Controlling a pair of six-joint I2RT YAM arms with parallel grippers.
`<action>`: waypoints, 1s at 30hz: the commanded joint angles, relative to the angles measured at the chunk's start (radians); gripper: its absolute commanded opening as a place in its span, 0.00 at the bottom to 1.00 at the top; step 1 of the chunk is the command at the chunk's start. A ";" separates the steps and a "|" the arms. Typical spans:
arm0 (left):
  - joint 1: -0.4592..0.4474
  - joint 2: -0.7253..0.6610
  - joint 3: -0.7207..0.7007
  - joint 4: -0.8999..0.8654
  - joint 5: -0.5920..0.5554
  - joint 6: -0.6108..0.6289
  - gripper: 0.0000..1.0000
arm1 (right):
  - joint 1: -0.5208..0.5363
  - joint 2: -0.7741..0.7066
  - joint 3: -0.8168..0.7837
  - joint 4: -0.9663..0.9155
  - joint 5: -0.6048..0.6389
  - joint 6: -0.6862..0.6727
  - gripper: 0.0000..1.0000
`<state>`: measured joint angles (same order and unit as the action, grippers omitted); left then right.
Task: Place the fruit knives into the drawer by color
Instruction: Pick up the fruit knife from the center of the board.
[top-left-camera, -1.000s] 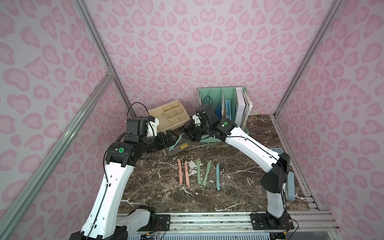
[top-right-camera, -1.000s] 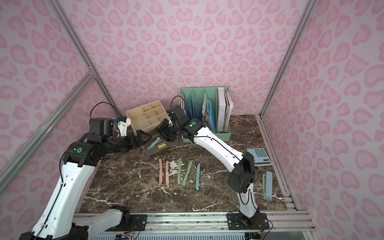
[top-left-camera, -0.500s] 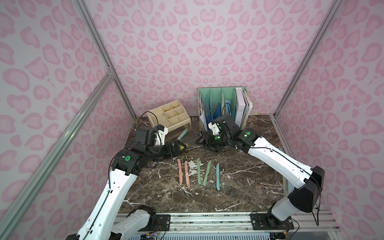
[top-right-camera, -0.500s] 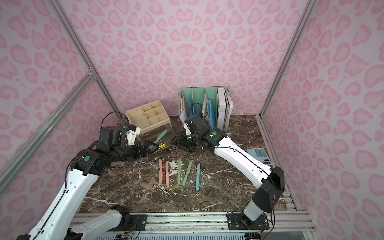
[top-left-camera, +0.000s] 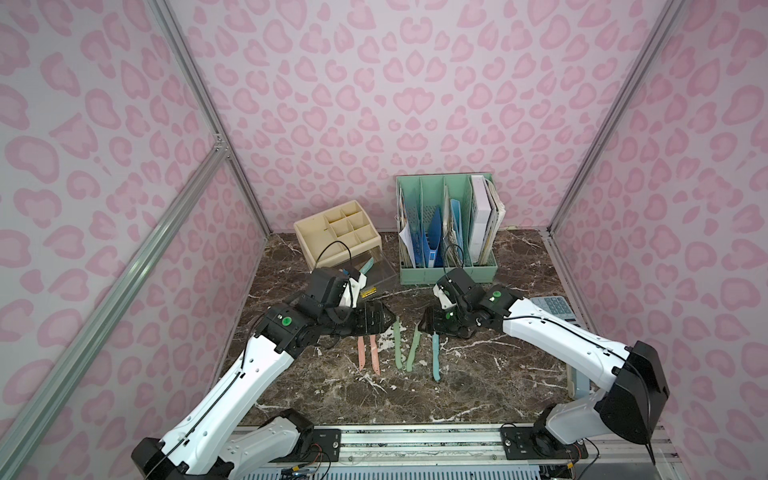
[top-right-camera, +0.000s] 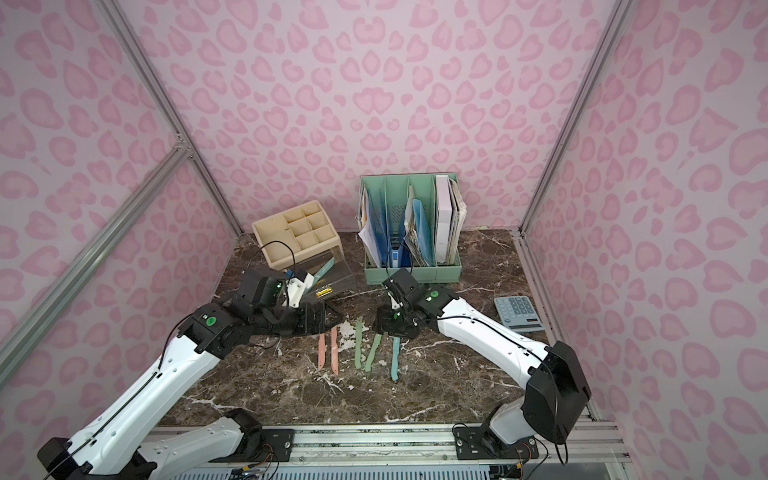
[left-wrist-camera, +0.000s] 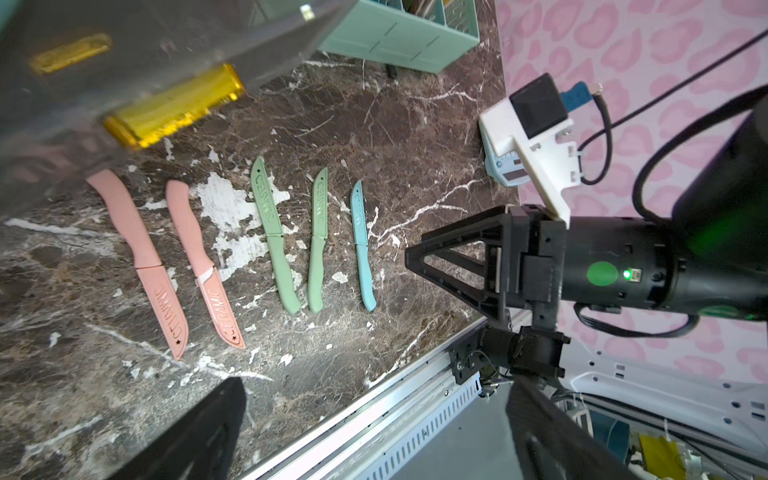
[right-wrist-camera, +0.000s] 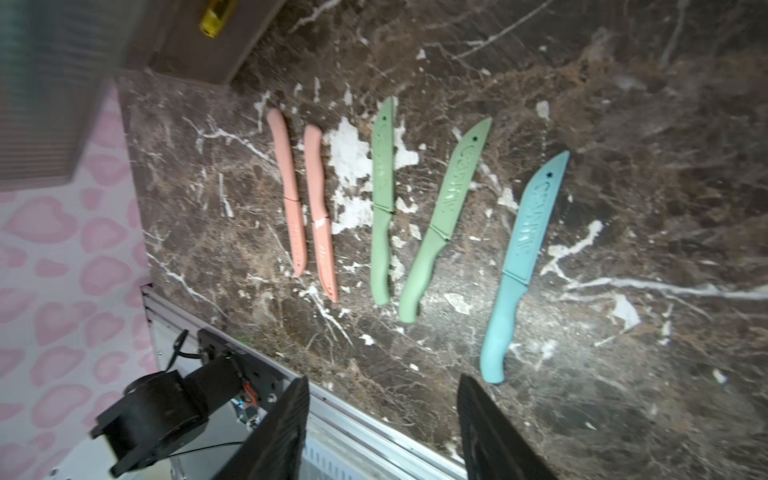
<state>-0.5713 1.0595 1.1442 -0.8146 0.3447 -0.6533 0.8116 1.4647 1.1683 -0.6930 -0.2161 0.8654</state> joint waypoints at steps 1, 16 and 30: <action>-0.026 -0.009 -0.037 0.077 -0.044 -0.019 0.99 | 0.000 -0.002 -0.057 0.031 0.055 -0.054 0.60; -0.123 -0.066 -0.264 0.249 -0.092 -0.011 0.99 | 0.036 0.115 -0.203 0.106 0.118 -0.147 0.60; -0.162 -0.123 -0.379 0.350 -0.107 0.001 0.99 | 0.131 0.239 -0.178 0.081 0.295 -0.151 0.48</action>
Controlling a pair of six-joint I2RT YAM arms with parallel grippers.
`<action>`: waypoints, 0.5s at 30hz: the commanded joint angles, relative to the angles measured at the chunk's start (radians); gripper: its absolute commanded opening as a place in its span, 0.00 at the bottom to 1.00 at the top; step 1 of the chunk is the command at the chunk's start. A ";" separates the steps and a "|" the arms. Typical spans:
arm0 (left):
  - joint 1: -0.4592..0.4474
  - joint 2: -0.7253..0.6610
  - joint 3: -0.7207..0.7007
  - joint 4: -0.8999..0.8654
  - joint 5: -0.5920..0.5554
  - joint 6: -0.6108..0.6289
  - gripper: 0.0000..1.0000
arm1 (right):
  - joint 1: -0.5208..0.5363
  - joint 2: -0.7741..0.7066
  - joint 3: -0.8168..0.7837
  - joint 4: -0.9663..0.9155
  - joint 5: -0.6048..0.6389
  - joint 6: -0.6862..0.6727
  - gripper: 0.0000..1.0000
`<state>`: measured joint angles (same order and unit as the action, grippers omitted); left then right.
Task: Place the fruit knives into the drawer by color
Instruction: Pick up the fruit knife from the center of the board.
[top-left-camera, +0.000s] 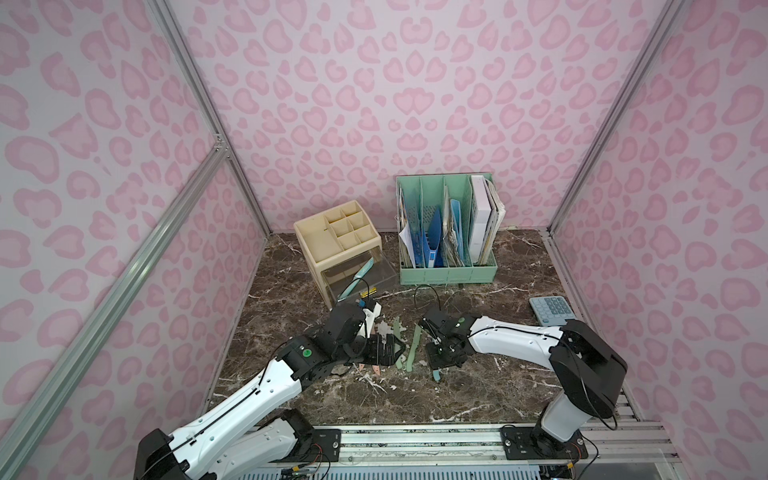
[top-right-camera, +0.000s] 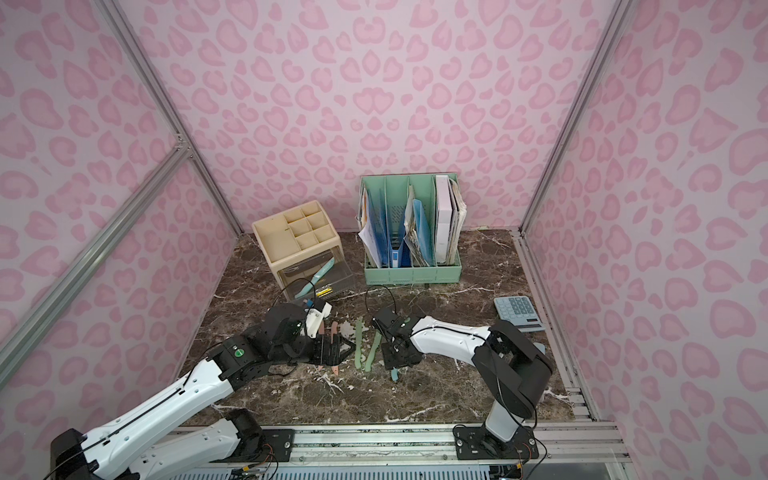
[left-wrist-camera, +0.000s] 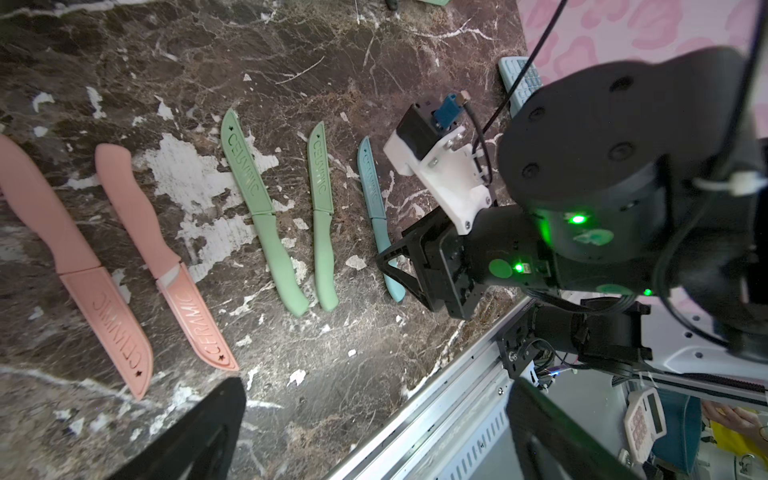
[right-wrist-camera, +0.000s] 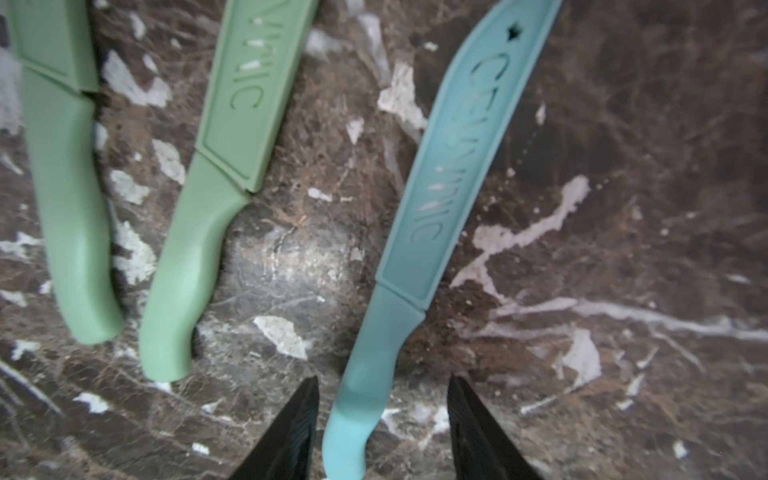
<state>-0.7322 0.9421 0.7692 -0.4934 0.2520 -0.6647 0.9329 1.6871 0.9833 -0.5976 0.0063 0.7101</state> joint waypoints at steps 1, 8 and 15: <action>-0.001 -0.005 -0.006 0.030 -0.013 0.012 0.99 | 0.013 0.026 0.008 -0.014 0.083 0.005 0.47; -0.002 0.013 -0.012 0.036 -0.007 0.010 0.99 | 0.024 0.068 -0.010 0.022 0.110 0.011 0.36; -0.002 0.011 -0.024 0.037 -0.005 0.010 0.99 | 0.027 0.075 -0.018 0.041 0.123 0.015 0.17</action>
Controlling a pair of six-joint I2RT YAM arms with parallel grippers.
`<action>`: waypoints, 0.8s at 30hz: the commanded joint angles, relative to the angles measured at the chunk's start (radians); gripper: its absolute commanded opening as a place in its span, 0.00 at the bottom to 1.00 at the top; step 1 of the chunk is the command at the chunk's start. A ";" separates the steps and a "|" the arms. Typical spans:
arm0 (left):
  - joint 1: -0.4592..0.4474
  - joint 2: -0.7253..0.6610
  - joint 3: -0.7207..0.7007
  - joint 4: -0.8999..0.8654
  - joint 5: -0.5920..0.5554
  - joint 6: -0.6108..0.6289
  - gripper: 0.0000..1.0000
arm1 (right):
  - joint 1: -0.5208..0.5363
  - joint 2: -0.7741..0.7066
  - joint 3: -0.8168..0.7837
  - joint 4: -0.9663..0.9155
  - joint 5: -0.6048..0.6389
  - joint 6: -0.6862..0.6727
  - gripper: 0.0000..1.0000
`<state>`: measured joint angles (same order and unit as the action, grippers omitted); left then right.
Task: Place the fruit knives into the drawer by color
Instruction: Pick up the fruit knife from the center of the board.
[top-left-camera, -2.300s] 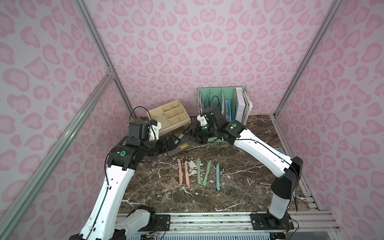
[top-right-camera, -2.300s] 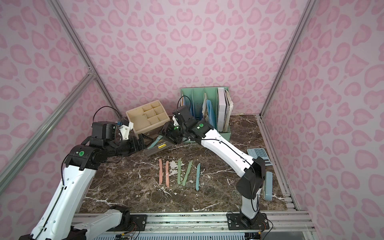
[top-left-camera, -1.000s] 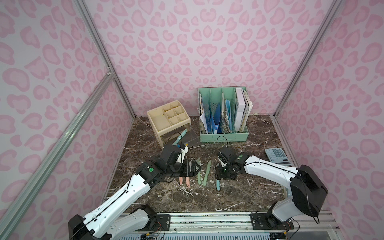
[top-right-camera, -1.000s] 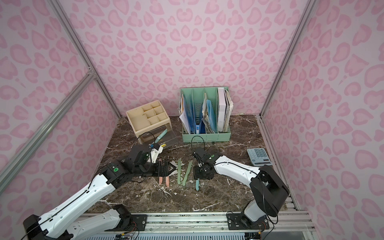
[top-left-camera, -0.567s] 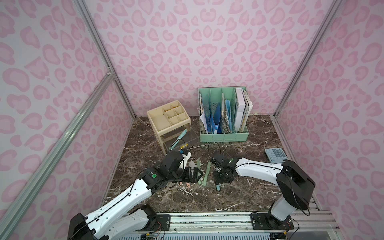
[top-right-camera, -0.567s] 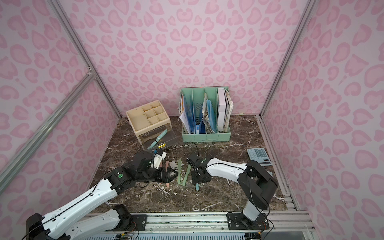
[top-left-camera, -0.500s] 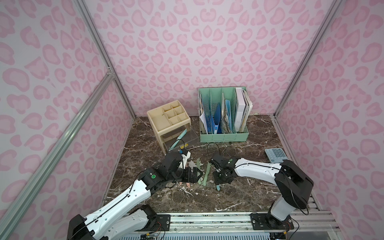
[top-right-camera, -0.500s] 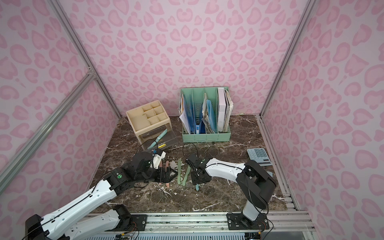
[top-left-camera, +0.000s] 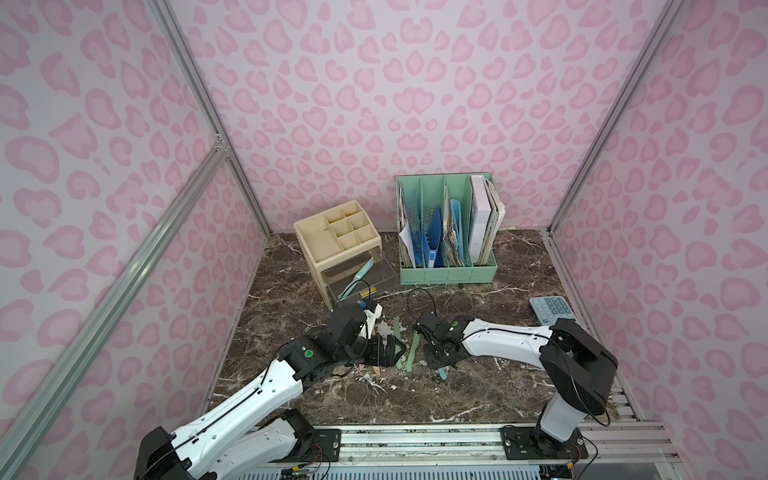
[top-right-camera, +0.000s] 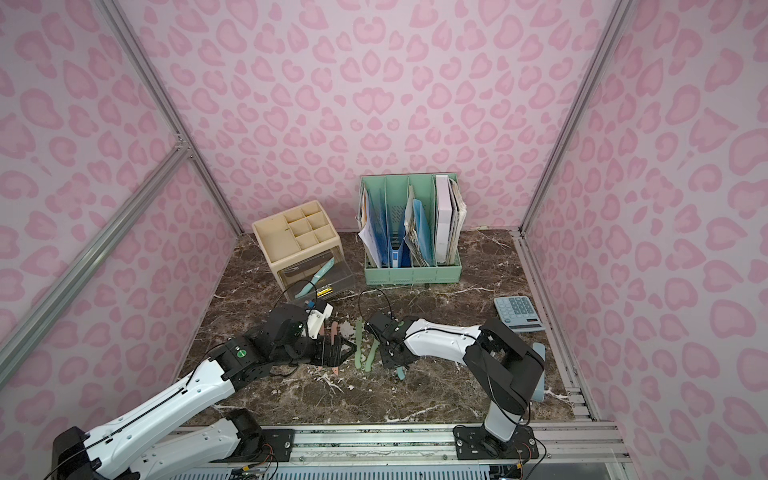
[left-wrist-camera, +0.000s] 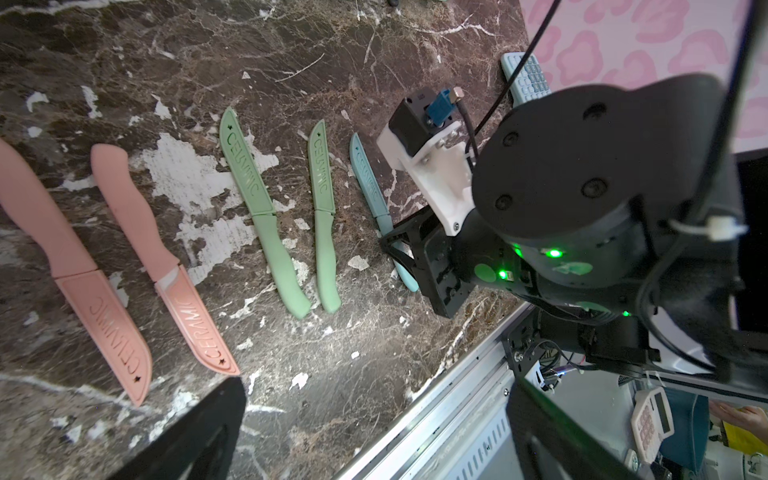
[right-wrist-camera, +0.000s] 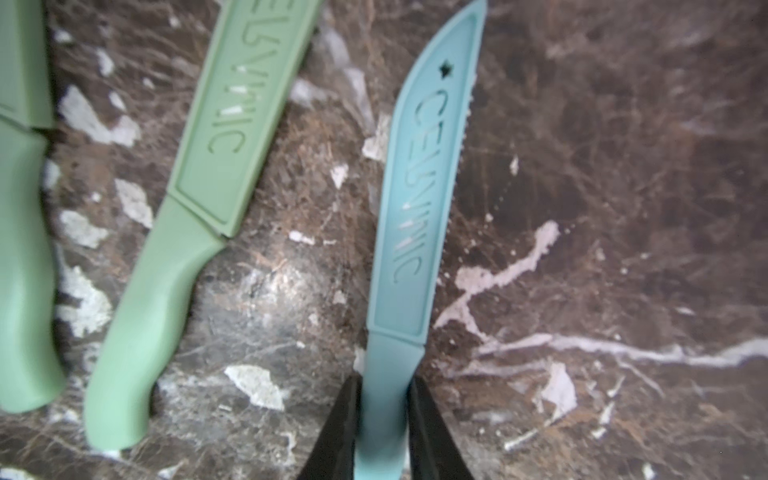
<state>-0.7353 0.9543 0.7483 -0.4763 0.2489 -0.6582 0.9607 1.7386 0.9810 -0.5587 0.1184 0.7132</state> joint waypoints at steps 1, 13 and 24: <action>0.001 -0.003 -0.004 0.021 -0.002 0.003 0.99 | 0.000 0.025 -0.015 0.000 0.013 0.014 0.13; 0.001 0.006 0.022 -0.006 -0.020 0.012 0.99 | 0.001 -0.025 -0.010 -0.038 0.031 0.034 0.01; 0.003 0.035 0.166 -0.133 -0.112 0.027 0.99 | 0.000 -0.106 0.051 -0.100 -0.005 0.038 0.00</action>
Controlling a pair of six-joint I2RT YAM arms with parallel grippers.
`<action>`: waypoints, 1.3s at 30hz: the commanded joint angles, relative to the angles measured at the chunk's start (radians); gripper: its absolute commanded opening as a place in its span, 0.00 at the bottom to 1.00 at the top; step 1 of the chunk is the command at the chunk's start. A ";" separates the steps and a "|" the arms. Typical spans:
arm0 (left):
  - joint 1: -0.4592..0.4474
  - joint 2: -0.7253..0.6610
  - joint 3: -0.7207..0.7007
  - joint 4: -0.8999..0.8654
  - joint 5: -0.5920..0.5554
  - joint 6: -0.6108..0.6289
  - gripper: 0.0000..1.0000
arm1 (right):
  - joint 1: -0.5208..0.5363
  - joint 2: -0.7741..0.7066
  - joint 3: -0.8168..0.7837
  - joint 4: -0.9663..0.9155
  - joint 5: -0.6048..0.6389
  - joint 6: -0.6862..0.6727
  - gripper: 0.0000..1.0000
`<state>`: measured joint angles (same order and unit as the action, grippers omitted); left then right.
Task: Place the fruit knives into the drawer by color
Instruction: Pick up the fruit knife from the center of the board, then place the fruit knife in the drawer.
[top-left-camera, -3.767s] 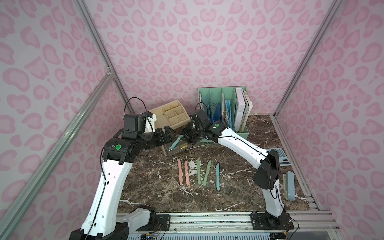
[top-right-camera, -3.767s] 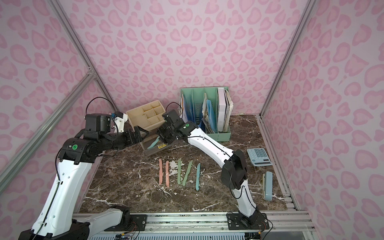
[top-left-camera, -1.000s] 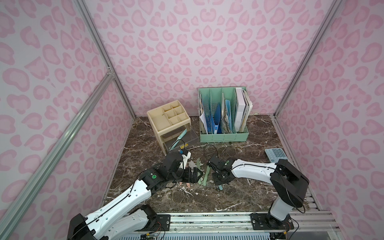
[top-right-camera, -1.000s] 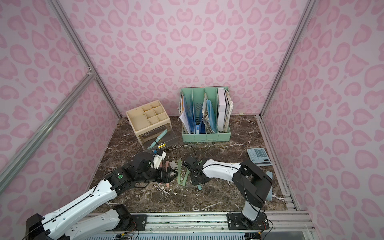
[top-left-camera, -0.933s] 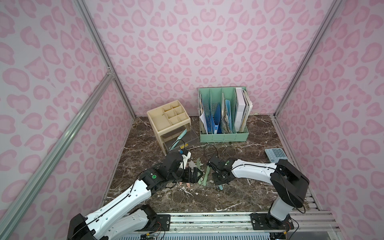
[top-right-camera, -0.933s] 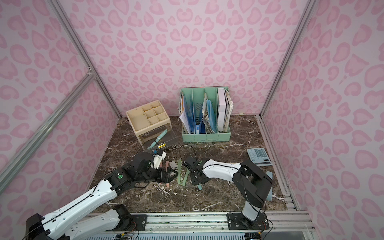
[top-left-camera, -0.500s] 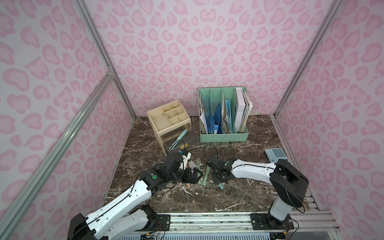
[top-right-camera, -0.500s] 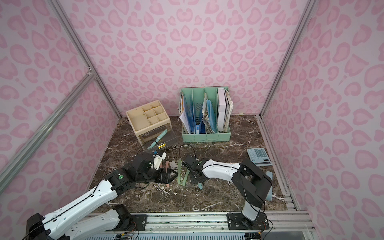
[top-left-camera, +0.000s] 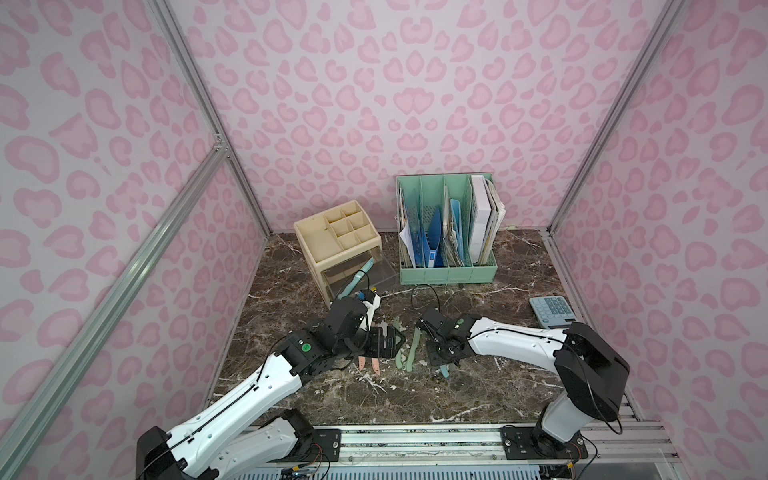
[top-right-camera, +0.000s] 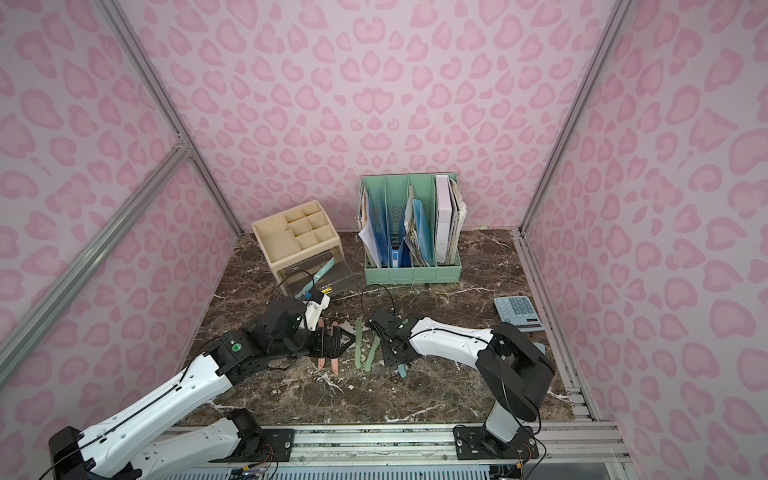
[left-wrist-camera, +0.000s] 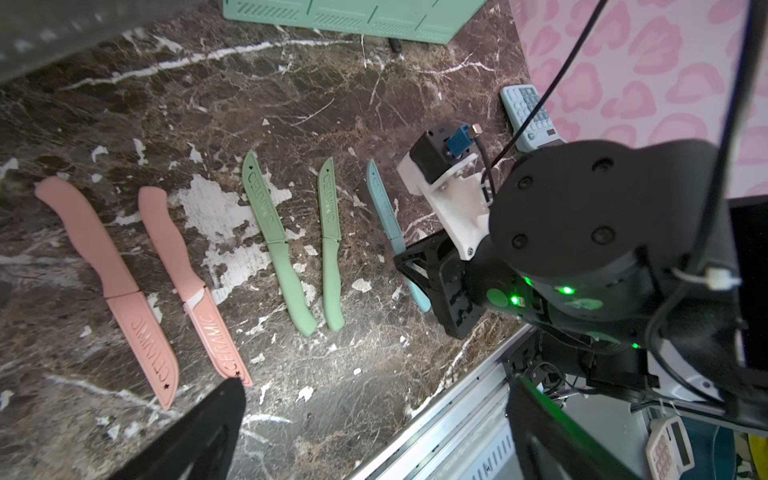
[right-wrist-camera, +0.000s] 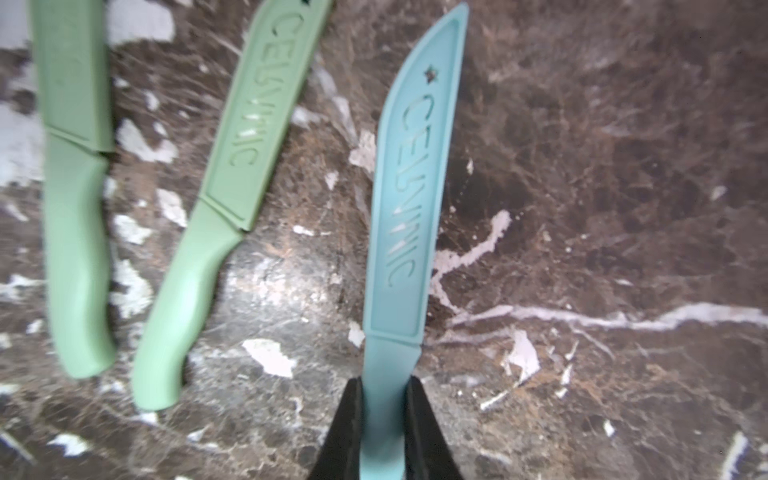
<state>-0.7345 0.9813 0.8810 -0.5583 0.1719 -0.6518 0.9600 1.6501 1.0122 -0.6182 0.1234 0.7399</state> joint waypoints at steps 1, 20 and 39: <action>0.002 0.015 0.049 -0.058 -0.036 0.025 0.99 | 0.000 -0.025 0.028 -0.045 -0.015 0.013 0.00; 0.100 0.073 0.337 -0.253 -0.084 0.118 0.99 | -0.061 -0.098 0.341 -0.107 -0.191 0.062 0.02; 0.273 0.084 0.503 -0.357 -0.045 0.160 0.99 | -0.119 0.014 0.603 0.026 -0.436 0.249 0.01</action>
<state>-0.4812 1.0584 1.3609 -0.8837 0.1020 -0.5137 0.8459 1.6550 1.5894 -0.6346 -0.2569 0.9226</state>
